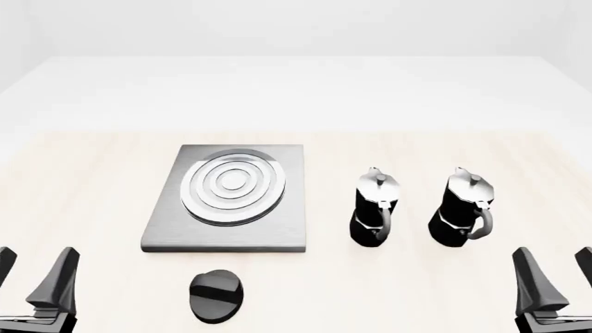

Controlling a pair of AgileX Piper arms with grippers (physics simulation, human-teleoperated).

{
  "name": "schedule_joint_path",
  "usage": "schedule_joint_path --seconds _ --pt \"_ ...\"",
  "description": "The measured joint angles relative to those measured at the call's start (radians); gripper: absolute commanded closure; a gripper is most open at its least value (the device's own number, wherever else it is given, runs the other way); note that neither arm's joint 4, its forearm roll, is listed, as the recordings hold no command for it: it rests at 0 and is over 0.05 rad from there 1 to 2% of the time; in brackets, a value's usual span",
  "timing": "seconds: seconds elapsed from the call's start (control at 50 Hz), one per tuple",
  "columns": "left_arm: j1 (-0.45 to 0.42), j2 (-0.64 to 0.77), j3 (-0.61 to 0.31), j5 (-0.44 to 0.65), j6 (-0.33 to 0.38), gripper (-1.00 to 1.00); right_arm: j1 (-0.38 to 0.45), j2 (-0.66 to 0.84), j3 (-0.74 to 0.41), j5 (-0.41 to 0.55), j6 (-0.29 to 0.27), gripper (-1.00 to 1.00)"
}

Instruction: Turn off the stove.

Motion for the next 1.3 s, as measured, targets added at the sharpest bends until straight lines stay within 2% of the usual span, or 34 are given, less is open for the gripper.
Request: schedule_joint_path --seconds 0.6,0.98,1.3 --pt "-0.006 0.04 -0.028 0.009 -0.008 -1.0 0.014 -0.001 -0.008 0.015 -0.017 -1.0" --pt "-0.101 0.266 -0.248 0.111 0.03 -1.0 0.023 -0.001 -0.009 0.02 -0.021 -1.0" --pt "-0.201 0.479 -0.399 0.259 0.144 -1.0 0.022 0.001 -0.006 0.023 -0.021 -1.0"
